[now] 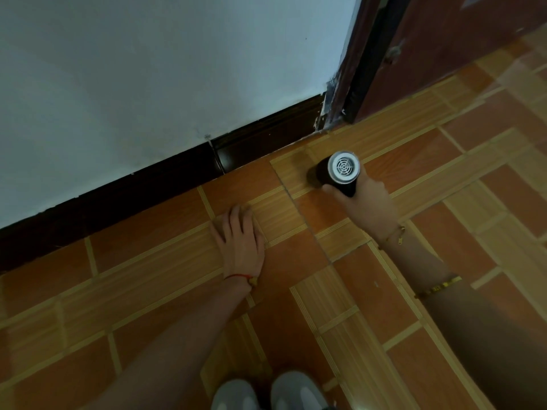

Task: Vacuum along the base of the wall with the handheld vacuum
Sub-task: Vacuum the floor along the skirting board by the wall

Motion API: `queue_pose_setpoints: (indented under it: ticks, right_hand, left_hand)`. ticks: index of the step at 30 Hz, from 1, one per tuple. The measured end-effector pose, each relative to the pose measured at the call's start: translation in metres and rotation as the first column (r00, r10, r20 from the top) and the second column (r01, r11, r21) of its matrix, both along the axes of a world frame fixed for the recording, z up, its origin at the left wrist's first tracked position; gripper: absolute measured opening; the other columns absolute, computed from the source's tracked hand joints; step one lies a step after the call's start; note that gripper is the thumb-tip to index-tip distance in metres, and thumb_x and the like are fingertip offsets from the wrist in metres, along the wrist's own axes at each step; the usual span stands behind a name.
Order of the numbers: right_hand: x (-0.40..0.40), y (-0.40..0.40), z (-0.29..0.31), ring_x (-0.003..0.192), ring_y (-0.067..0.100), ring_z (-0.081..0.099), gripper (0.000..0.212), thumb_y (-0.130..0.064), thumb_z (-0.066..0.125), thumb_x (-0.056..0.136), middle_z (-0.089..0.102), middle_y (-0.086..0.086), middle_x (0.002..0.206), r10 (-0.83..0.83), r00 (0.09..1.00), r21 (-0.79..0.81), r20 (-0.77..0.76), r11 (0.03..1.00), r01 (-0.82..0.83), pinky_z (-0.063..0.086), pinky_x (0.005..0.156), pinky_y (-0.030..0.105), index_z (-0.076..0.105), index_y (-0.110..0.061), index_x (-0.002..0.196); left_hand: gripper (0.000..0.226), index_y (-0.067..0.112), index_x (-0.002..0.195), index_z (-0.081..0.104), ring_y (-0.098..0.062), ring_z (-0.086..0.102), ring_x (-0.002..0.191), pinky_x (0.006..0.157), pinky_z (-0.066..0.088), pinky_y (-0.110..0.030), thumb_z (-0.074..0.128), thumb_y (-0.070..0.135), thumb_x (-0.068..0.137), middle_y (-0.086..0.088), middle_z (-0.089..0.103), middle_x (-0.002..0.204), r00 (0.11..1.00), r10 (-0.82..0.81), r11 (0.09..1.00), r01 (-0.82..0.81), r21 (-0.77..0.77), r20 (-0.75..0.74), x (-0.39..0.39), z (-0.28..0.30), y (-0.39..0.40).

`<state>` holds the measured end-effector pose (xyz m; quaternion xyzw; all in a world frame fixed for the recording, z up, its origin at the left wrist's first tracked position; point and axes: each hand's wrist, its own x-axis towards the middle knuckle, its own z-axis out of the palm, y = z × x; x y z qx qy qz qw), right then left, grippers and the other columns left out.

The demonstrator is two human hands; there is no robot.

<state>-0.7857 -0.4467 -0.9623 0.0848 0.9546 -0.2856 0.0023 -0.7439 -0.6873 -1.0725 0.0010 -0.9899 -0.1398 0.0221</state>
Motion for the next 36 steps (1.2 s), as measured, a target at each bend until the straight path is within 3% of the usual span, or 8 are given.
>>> queue_pose_setpoints:
  ticks: [3,6,10,16,22,26,31,36]
  right_hand:
    - [0.018,-0.006,0.008,0.083,0.006,0.054,0.074,-0.052,0.063,0.086,0.061,-0.007,0.104,0.161,0.985,-0.017,0.064,0.987,-0.161,0.035,0.057,0.006,0.035,-0.017,0.145]
    - [0.032,-0.005,0.01,0.084,0.007,0.054,0.072,-0.05,0.064,0.085,0.066,0.0,0.109,0.191,0.98,-0.046,0.056,0.981,-0.188,0.039,0.062,0.011,0.038,-0.015,0.143]
    - [0.047,0.009,0.011,0.089,0.024,0.066,0.078,-0.058,0.059,0.085,0.068,0.007,0.104,0.02,0.999,0.08,0.04,0.996,-0.023,0.056,0.073,0.04,0.033,-0.015,0.145]
    - [0.071,0.029,0.018,0.069,0.007,0.059,0.074,-0.063,0.056,0.081,0.064,-0.005,0.09,0.082,0.988,0.007,0.13,0.996,-0.084,0.048,0.063,0.023,0.043,-0.014,0.136]
    - [0.085,0.024,0.023,0.054,-0.001,0.052,0.06,-0.049,0.061,0.088,0.053,-0.019,0.073,0.183,0.965,-0.08,0.188,0.982,-0.17,0.044,0.055,0.011,0.044,-0.016,0.135]
    - [0.075,0.031,0.018,0.068,0.011,0.059,0.067,-0.057,0.058,0.085,0.06,-0.004,0.085,0.038,0.99,0.002,0.135,0.999,-0.039,0.054,0.065,0.03,0.045,-0.011,0.133]
    - [0.043,0.03,0.01,0.082,0.019,0.062,0.077,-0.061,0.056,0.085,0.066,0.006,0.103,-0.114,0.992,0.101,0.059,0.989,0.108,0.053,0.064,0.033,0.038,-0.012,0.141]
    - [0.011,0.006,0.002,0.097,0.021,0.065,0.075,-0.057,0.059,0.085,0.066,0.004,0.115,-0.06,0.998,0.008,0.016,0.998,0.06,0.055,0.077,0.033,0.037,-0.014,0.143]
  left_hand:
    - [0.052,0.016,0.14,0.043,-0.032,0.032,0.139,0.113,0.017,-0.068,0.028,0.033,0.094,-0.014,0.04,0.147,1.0,-0.007,1.0,0.007,0.003,0.009,0.007,0.0,0.003]
    - [0.053,0.017,0.142,0.04,-0.032,0.03,0.141,0.115,0.014,-0.067,0.027,0.034,0.094,-0.012,0.037,0.149,1.0,-0.017,1.0,0.017,0.013,0.021,0.013,0.003,0.007]
    - [0.051,0.017,0.144,0.038,-0.033,0.028,0.142,0.115,0.014,-0.067,0.033,0.029,0.094,-0.013,0.035,0.151,0.998,-0.046,0.999,0.046,0.019,0.039,0.022,0.006,0.012]
    - [0.052,0.018,0.144,0.037,-0.031,0.026,0.144,0.112,0.02,-0.068,0.042,0.028,0.094,-0.012,0.035,0.151,0.995,-0.081,0.997,0.08,0.003,0.051,0.028,0.008,0.023]
    - [0.052,0.019,0.145,0.036,-0.032,0.024,0.145,0.113,0.018,-0.068,0.042,0.026,0.093,-0.012,0.033,0.153,0.994,-0.104,0.994,0.102,0.047,0.045,0.028,0.011,0.034]
    - [0.051,0.018,0.144,0.037,-0.031,0.025,0.144,0.113,0.017,-0.068,0.037,0.026,0.094,-0.012,0.035,0.151,0.993,-0.121,0.991,0.12,0.054,0.016,0.02,0.01,0.033]
    - [0.052,0.018,0.143,0.037,-0.031,0.023,0.145,0.113,0.018,-0.067,0.03,0.029,0.092,-0.011,0.032,0.152,0.997,-0.082,0.995,0.081,0.061,0.009,-0.002,0.014,0.028]
    - [0.052,0.018,0.144,0.037,-0.032,0.023,0.145,0.116,0.01,-0.067,0.038,0.027,0.093,-0.012,0.032,0.153,0.999,-0.036,0.998,0.036,0.045,0.012,-0.021,0.006,0.017]
